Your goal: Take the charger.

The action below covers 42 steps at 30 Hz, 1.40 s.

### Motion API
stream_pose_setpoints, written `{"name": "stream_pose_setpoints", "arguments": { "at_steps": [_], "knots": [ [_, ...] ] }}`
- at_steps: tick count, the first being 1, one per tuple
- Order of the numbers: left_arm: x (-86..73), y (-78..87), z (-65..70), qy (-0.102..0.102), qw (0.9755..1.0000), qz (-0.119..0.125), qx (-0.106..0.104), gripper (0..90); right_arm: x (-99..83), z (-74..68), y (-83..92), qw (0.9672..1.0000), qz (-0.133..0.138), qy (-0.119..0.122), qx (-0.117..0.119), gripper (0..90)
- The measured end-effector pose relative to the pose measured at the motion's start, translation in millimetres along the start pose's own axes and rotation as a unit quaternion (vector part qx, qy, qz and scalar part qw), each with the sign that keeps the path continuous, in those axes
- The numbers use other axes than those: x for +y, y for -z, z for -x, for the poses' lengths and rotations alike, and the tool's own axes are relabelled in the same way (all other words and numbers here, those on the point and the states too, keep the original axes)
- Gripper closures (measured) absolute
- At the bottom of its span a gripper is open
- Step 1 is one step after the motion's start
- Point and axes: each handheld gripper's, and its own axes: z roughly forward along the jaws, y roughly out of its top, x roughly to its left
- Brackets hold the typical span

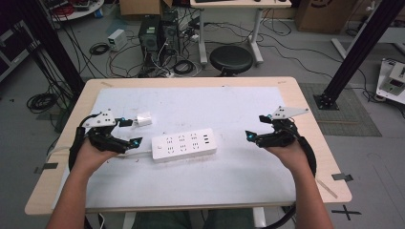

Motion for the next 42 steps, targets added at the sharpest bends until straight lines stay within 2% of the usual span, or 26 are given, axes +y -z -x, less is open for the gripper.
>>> {"name": "stream_pose_setpoints", "arguments": {
  "at_steps": [4, 9, 10, 13, 17, 18, 20, 24, 25, 26, 28, 33, 34, 38, 41, 42],
  "knots": [
    [5.0, -2.7, -2.0, 0.003, 1.0000, -0.001, 0.009, 17.7, 3.4, 0.6, 1.3, 1.0000, 0.000, 0.004, 0.003, 16.7],
    [8.7, -7.2, -6.3, 0.002, 0.9997, -0.014, 0.021, 17.7, 1.7, 1.1, 2.8, 1.0000, 0.000, 0.005, 0.008, 16.8],
    [12.4, -12.3, -14.3, -0.007, 0.9993, -0.025, 0.028, 17.8, -0.7, 1.5, 3.0, 0.9999, -0.003, 0.009, 0.009, 16.7],
    [11.6, -19.4, -26.0, -0.003, 0.9994, -0.020, 0.028, 17.8, -3.5, 1.2, 3.9, 1.0000, -0.004, 0.007, 0.005, 16.7],
    [9.3, -33.6, -41.6, 0.001, 0.9981, -0.052, 0.033, 17.9, -6.7, 0.3, 4.4, 0.9999, -0.006, 0.014, 0.007, 16.8],
    [9.1, -37.7, -45.2, 0.007, 0.9981, -0.053, 0.032, 17.9, -7.0, 0.0, 4.8, 0.9999, -0.008, 0.014, 0.007, 16.8],
    [10.1, -44.2, -52.8, 0.002, 0.9972, -0.064, 0.039, 17.9, -7.9, -0.4, 5.7, 0.9999, -0.008, 0.014, 0.004, 16.8],
    [11.0, -56.2, -70.8, 0.003, 0.9960, -0.084, 0.032, 18.0, -9.6, -2.7, 5.3, 0.9998, -0.011, 0.016, 0.005, 16.8],
    [9.8, -58.6, -76.7, 0.002, 0.9960, -0.085, 0.027, 18.0, -10.2, -3.3, 5.2, 0.9997, -0.014, 0.016, 0.007, 16.8],
    [7.5, -60.4, -82.1, 0.003, 0.9961, -0.083, 0.030, 18.0, -11.1, -3.4, 4.4, 0.9997, -0.013, 0.019, 0.008, 16.7],
    [-0.6, -63.4, -91.8, 0.025, 0.9971, -0.068, 0.024, 18.0, -12.8, -4.6, 3.6, 0.9997, -0.018, 0.017, 0.006, 16.7],
    [-19.0, -74.2, -104.2, 0.036, 0.9947, -0.094, 0.021, 18.0, -16.3, -4.8, 2.3, 0.9996, -0.023, 0.017, 0.008, 16.8],
    [-21.6, -76.8, -105.0, 0.040, 0.9947, -0.093, 0.018, 18.0, -16.6, -4.8, 2.2, 0.9996, -0.022, 0.016, 0.006, 16.7],
    [-27.4, -85.1, -107.6, 0.034, 0.9943, -0.099, 0.017, 17.9, -16.2, -5.3, 1.0, 0.9996, -0.026, 0.011, 0.005, 16.7],
    [-30.6, -90.8, -107.7, 0.029, 0.9941, -0.102, 0.022, 17.9, -15.3, -6.0, -0.6, 0.9996, -0.024, 0.017, 0.005, 16.7],
    [-31.1, -92.0, -108.1, 0.021, 0.9938, -0.107, 0.022, 17.9, -15.1, -6.4, -0.9, 0.9995, -0.025, 0.016, 0.005, 16.7]
  ]
}}
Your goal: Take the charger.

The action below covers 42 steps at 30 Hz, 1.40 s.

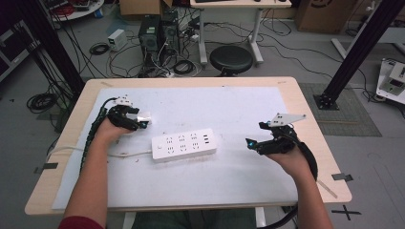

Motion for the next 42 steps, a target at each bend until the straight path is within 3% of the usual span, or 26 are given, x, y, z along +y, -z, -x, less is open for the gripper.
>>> {"name": "stream_pose_setpoints", "arguments": {
  "at_steps": [4, 13, 19, 27, 36, 42],
  "knots": [
    [1.7, -3.8, 2.8, -0.016, 0.9999, 0.004, -0.002, 19.2, 0.3, -0.6, -0.4, 1.0000, -0.001, -0.001, -0.001, 16.8],
    [-1.4, -3.7, -0.9, -0.008, 1.0000, 0.001, -0.002, 26.9, -1.1, 0.6, -0.2, 1.0000, -0.004, -0.001, -0.001, 16.8],
    [-0.9, -4.0, -0.3, -0.021, 0.9998, 0.001, -0.004, 33.4, -3.8, 0.1, -1.2, 0.9999, -0.007, -0.008, 0.000, 16.8],
    [-2.7, -3.5, -1.2, -0.023, 0.9997, -0.004, -0.003, 42.0, -6.4, 0.3, -1.6, 0.9999, -0.007, -0.011, 0.000, 16.8],
    [1.2, -2.8, 3.2, -0.035, 0.9993, -0.006, 0.014, 42.4, -6.6, 0.4, -0.6, 0.9999, -0.005, -0.009, -0.001, 16.8],
    [6.2, 7.6, 8.1, -0.039, 0.9992, -0.001, 0.011, 42.4, -4.6, -0.1, 2.3, 1.0000, -0.002, -0.006, -0.001, 16.8]
  ]
}}
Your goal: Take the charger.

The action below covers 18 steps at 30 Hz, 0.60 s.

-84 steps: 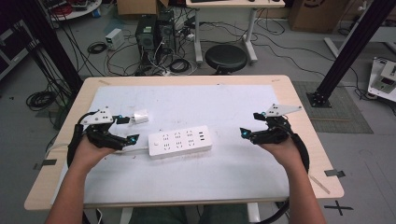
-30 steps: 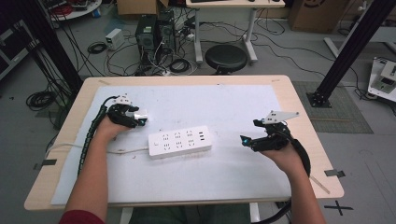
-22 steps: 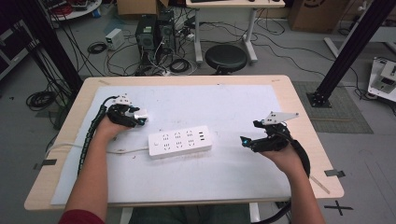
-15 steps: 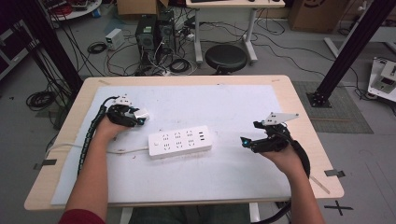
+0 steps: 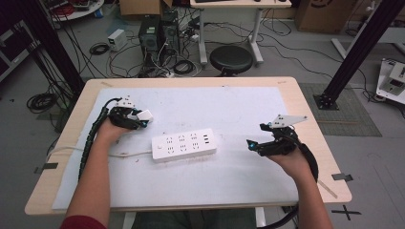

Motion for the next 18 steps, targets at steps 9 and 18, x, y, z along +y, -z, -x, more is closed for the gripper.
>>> {"name": "stream_pose_setpoints", "arguments": {
  "at_steps": [9, 18],
  "knots": [
    [20.9, 43.5, 20.1, 0.005, 0.9992, 0.034, -0.021, 42.4, 3.6, -5.5, 3.1, 0.9999, 0.006, 0.006, 0.009, 16.8],
    [43.8, 94.2, 67.6, -0.027, 0.9978, 0.043, -0.043, 42.4, 7.5, -12.1, 9.3, 0.9996, 0.016, 0.016, 0.018, 16.8]
  ]
}}
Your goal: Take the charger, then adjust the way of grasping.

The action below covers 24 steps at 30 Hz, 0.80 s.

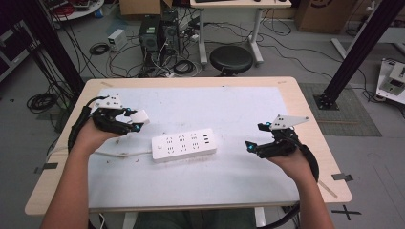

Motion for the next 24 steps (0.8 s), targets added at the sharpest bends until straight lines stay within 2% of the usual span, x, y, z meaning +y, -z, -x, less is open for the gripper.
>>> {"name": "stream_pose_setpoints", "arguments": {
  "at_steps": [4, 6, 8, 10, 12, 14, 16, 18, 24],
  "knots": [
    [7.1, 15.6, 23.5, -0.005, 0.9995, 0.028, -0.017, 42.4, 3.7, -3.0, 2.5, 0.9999, 0.003, 0.007, 0.006, 16.8],
    [8.3, 21.0, 34.8, -0.015, 0.9987, 0.040, -0.027, 42.4, 5.9, -4.5, 3.8, 0.9999, 0.002, 0.007, 0.008, 16.8],
    [7.4, 23.9, 43.7, -0.019, 0.9980, 0.047, -0.037, 42.4, 7.3, -5.5, 4.4, 0.9999, 0.002, 0.009, 0.011, 16.8],
    [5.3, 25.4, 50.8, -0.031, 0.9975, 0.048, -0.042, 42.4, 8.3, -6.4, 4.4, 0.9999, 0.003, 0.011, 0.012, 16.8],
    [2.8, 23.7, 56.6, -0.033, 0.9971, 0.048, -0.050, 42.4, 8.9, -8.0, 4.2, 0.9998, 0.002, 0.011, 0.013, 16.8],
    [0.5, 21.1, 60.2, -0.043, 0.9967, 0.044, -0.052, 42.4, 9.4, -9.9, 4.0, 0.9999, -0.002, 0.011, 0.013, 16.8],
    [-1.8, 17.6, 62.2, -0.041, 0.9964, 0.043, -0.060, 42.4, 9.6, -11.1, 3.4, 0.9999, 0.000, 0.011, 0.013, 16.8],
    [-2.6, 14.3, 62.4, -0.049, 0.9963, 0.037, -0.060, 42.4, 9.6, -11.9, 3.1, 0.9999, -0.002, 0.009, 0.013, 16.8],
    [-0.2, 5.7, 65.1, -0.055, 0.9955, 0.036, -0.068, 42.4, 9.9, -13.7, 2.3, 0.9999, -0.006, 0.009, 0.012, 16.8]
  ]
}}
